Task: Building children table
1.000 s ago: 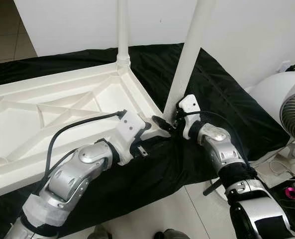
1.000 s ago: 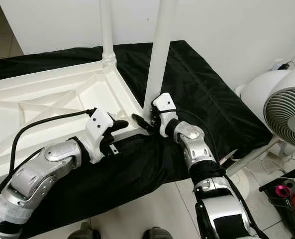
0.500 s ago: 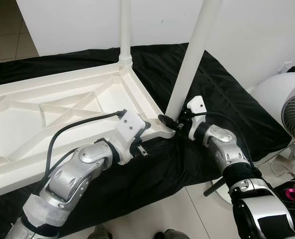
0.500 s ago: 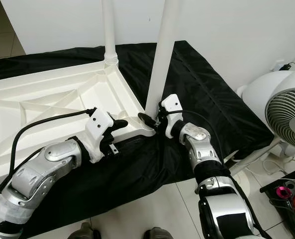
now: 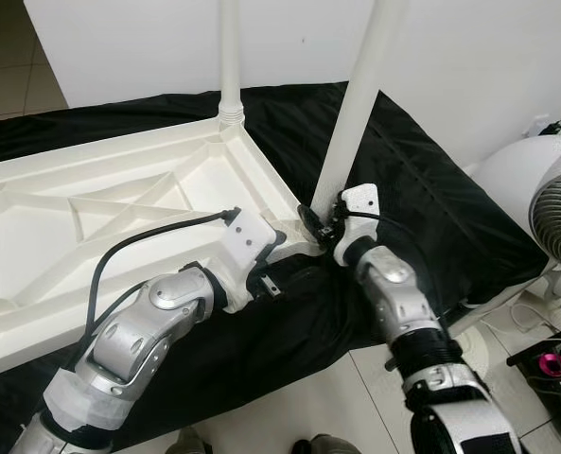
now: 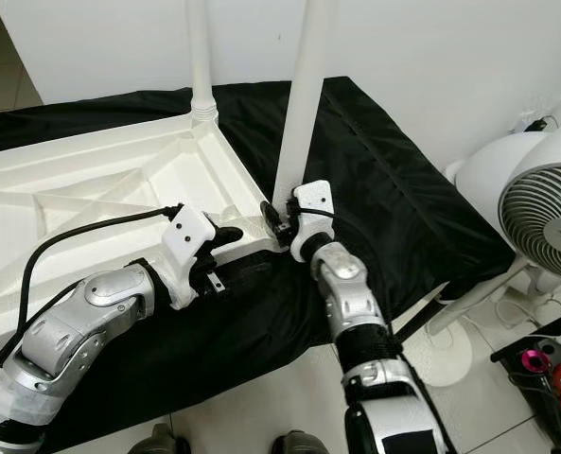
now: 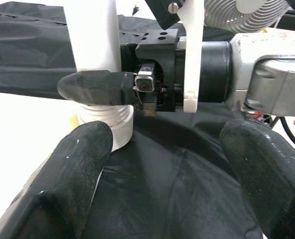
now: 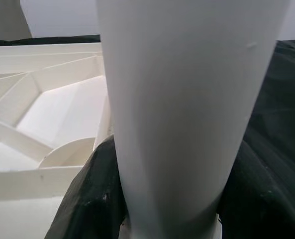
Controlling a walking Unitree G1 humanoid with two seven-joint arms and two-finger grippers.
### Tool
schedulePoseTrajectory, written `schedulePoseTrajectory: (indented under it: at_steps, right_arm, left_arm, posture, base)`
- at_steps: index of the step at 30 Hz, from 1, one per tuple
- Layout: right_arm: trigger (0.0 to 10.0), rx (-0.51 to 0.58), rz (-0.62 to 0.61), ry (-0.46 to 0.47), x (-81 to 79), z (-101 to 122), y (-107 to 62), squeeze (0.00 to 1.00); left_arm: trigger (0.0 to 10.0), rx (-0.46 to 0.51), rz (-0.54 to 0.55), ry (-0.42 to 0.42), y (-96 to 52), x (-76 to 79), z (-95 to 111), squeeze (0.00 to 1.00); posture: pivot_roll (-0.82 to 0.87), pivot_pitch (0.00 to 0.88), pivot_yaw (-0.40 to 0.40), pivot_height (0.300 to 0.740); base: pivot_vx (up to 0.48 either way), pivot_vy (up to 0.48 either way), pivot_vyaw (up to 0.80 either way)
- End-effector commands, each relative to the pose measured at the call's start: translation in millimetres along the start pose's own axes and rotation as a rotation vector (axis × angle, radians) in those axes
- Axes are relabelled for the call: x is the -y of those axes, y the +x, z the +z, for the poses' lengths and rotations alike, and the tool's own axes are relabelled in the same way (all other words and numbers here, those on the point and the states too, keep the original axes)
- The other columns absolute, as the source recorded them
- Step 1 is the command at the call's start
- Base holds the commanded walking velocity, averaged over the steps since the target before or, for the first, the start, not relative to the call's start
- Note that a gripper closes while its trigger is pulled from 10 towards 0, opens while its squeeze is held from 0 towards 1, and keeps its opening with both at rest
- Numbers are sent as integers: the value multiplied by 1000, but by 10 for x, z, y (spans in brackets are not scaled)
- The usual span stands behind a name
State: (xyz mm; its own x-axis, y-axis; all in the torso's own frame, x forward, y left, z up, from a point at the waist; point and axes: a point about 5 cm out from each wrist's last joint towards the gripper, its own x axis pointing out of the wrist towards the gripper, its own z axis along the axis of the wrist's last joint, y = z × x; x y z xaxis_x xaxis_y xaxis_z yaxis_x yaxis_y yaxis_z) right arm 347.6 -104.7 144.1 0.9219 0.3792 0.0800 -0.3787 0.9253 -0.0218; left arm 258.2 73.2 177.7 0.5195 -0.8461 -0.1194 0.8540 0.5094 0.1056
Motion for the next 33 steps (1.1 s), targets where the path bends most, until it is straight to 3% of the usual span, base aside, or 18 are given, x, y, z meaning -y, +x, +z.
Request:
schedulePoseTrajectory:
  at_steps: [1, 2, 4, 8, 16, 17, 18, 19, 26, 27, 29, 30, 33]
  right_arm:
    - [10000, -27, -149, 43, -15, -71, -50, 0]
    - [10000, -27, -149, 43, -15, -71, -50, 0]
    - [10000, -51, -306, 78, -178, -112, -95, 0]
    - [10000, -32, -274, 82, -336, -52, -86, 0]
    - [10000, -26, -282, 94, -331, -17, -120, 0]
    - [10000, -22, -274, 109, -343, -15, -129, 604]
    - [10000, -18, -268, 118, -351, -13, -135, 604]
    - [10000, -11, -257, 129, -372, 1, -146, 1000]
    - [10000, 30, -226, 119, -321, 78, -192, 1000]
    - [10000, 29, -181, 123, -236, 71, -205, 878]
    - [10000, 26, -155, 128, -203, 65, -211, 878]
    - [10000, 23, -116, 131, -160, 56, -215, 0]
    - [10000, 20, -56, 104, -78, 48, -220, 0]
  left_arm:
    - [10000, 2, -27, 0, -9, 12, -6, 0]
    - [10000, 2, -27, 0, -9, 12, -6, 0]
    - [10000, 4, -26, -2, -3, 12, -8, 0]
    - [10000, 5, -30, -3, 7, 15, -9, 0]
    - [10000, 4, -32, 0, 12, 8, -10, 0]
    - [10000, 4, -31, 0, 8, 9, -13, 0]
    - [10000, 4, -31, 0, 6, 9, -15, 0]
    - [10000, 3, -31, 0, 3, 13, -18, 0]
    - [10000, 3, -34, -2, 2, 26, -25, 0]
    - [10000, 2, -49, -9, 1, 33, -23, 0]
    - [10000, 2, -53, -8, 0, 35, -21, 0]
    - [10000, 2, -53, -6, 2, 30, -21, 0]
    - [10000, 2, -50, 2, 11, 20, -20, 0]
  posture:
    - [-66, 57, -38, 740]
    - [-66, 57, -38, 740]
    - [-69, 56, -40, 740]
    - [-73, 54, -38, 740]
    - [-73, 49, -44, 740]
    - [-72, 47, -46, 740]
    - [-72, 47, -46, 740]
    - [-73, 48, -46, 740]
    - [-73, 37, -44, 740]
    - [-73, 36, -44, 740]
    - [-73, 36, -44, 740]
    - [-77, 31, -38, 740]
    - [-79, 28, -35, 740]
  base:
    - [0, 0, 0]
    - [0, 0, 0]
    - [0, 0, 0]
    - [0, 0, 0]
    - [0, 0, 0]
    - [0, 0, 0]
    - [0, 0, 0]
    - [0, 0, 0]
    - [0, 0, 0]
    - [0, 0, 0]
    - [0, 0, 0]
    - [0, 0, 0]
    - [0, 0, 0]
